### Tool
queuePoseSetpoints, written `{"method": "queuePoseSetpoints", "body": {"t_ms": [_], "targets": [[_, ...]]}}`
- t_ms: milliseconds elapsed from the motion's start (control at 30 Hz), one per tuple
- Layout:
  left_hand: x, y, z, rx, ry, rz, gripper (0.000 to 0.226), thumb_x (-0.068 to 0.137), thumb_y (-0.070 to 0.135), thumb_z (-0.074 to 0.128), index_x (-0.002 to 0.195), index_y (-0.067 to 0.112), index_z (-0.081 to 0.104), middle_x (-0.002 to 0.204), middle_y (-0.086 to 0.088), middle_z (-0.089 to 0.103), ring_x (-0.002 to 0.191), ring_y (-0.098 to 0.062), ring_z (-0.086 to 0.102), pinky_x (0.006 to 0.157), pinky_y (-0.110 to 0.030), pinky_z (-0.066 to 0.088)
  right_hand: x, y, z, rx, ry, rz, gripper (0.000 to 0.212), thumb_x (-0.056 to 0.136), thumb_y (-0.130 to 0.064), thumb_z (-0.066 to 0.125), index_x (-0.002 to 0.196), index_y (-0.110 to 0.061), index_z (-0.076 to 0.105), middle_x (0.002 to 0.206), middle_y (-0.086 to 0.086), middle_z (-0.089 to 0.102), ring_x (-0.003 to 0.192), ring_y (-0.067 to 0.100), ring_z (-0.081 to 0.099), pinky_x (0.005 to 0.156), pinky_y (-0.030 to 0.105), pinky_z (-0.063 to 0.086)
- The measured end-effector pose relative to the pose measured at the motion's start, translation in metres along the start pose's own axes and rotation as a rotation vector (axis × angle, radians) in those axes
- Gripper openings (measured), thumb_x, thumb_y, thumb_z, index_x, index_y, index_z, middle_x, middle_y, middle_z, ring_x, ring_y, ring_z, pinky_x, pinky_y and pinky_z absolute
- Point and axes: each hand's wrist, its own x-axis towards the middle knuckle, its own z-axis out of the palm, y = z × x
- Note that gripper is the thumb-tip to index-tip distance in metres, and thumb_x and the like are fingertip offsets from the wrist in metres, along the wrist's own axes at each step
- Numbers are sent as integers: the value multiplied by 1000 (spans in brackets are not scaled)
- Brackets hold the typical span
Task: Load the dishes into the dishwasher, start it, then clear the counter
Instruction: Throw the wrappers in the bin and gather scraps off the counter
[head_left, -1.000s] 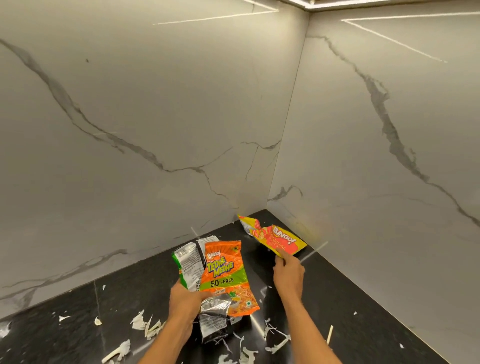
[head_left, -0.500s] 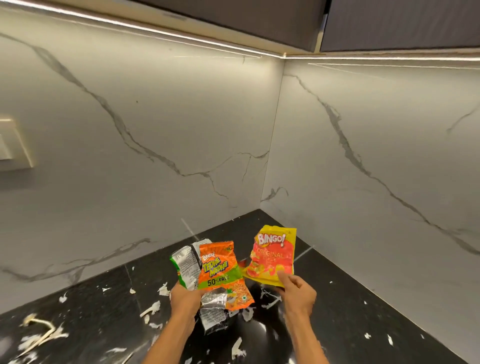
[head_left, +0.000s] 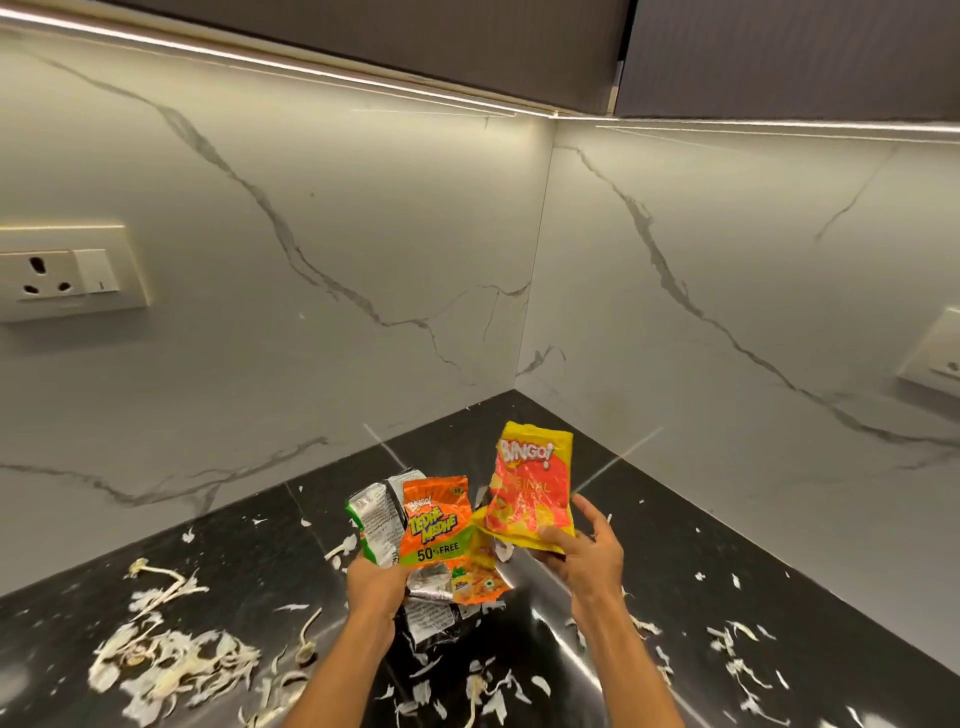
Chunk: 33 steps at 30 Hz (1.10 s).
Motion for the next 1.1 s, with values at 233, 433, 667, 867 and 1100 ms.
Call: {"method": "queuePoseSetpoints", "body": {"t_ms": [233,433,667,867,1100], "targets": [[-7,-23,-23,16,-111,-48,25,72,-10,74,91,-10,58,79,-14,57,69,-21,49,56,-29,38,-51,10,1,-433,-49,-6,51,73,12,65,116,-15,61,91,11,70,69,28,72,57,47,60],[-26,-52,-38,89,-183,-28,52,59,1,87,103,-5,61,94,-17,68,82,-27,62,58,-31,47,-94,30,-13,-757,-58,5,38,72,-5,66,99,-31,57,78,-14,60,66,4,58,56,23,50],[-92,-63,-61,43,-213,69,33,65,-18,73,89,3,66,80,-5,70,76,-18,65,60,-25,48,-139,50,-29,-723,-90,128,59,59,-66,68,101,-27,55,92,-8,63,87,16,62,88,47,52],[-148,-99,-85,68,-182,114,36,67,-23,65,88,6,65,87,-13,71,72,-22,67,56,-28,53,-185,85,-73,-686,-158,146,85,35,-75,83,100,-26,57,96,-6,70,86,17,69,81,44,59],[-218,-163,-133,77,-162,55,37,66,-17,74,94,5,65,81,-4,70,66,-13,67,48,-18,52,-257,133,-124,-525,-263,284,51,64,-17,90,106,-12,63,95,4,74,85,21,72,75,38,59]]}}
